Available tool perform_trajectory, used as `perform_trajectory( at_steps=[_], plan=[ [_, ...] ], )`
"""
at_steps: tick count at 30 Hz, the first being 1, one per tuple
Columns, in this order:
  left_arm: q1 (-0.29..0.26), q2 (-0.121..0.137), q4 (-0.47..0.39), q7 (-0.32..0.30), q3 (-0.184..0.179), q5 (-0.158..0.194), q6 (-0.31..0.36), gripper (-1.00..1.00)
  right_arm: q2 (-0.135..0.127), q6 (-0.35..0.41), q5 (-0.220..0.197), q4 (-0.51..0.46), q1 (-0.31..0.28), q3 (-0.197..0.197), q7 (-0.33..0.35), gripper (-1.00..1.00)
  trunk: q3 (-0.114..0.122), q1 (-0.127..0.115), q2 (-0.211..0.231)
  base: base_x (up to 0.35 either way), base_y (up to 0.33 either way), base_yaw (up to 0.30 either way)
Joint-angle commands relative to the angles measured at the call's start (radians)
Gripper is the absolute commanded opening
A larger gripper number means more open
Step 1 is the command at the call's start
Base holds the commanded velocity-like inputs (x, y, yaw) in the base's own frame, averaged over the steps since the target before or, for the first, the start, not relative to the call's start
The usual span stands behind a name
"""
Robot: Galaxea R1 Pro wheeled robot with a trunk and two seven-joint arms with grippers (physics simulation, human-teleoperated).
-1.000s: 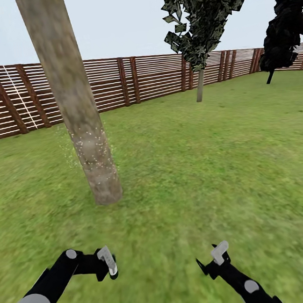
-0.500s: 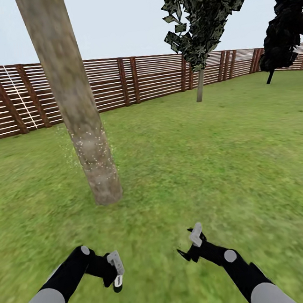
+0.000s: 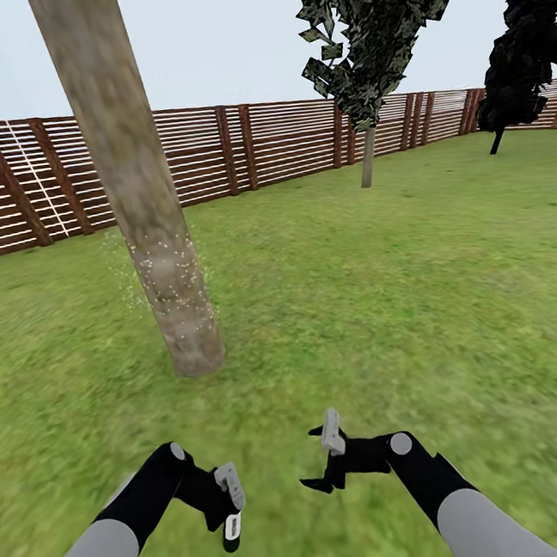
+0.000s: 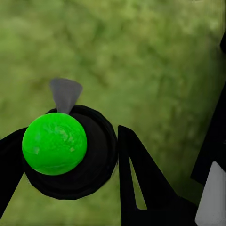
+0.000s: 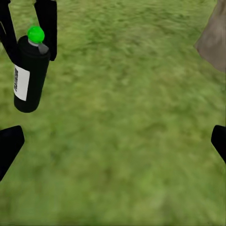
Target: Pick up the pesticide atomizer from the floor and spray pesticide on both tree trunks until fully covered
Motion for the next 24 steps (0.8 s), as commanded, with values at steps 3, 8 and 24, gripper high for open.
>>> perform_trajectory(
  at_steps=[3,8,24],
  plan=[
    [0.000,-0.010,-0.002,-0.003,-0.005,-0.001,0.012,-1.00,0.001,-0.004,0.008,-0.001,-0.001,-0.005,0.020,-1.00,-0.001,0.000,0.000,0.000,0.000,0.000],
    [-0.013,-0.037,-0.003,-0.002,-0.005,-0.001,0.013,-1.00,0.001,-0.004,0.033,-0.001,-0.006,-0.005,0.047,-1.00,-0.001,0.000,0.000,0.000,0.000,0.000],
    [-0.022,-0.081,-0.003,0.008,-0.004,-0.001,0.015,-1.00,0.045,-0.003,0.034,0.000,-0.030,-0.005,0.050,-1.00,-0.001,0.000,0.000,0.000,0.000,0.000]
  ],
)
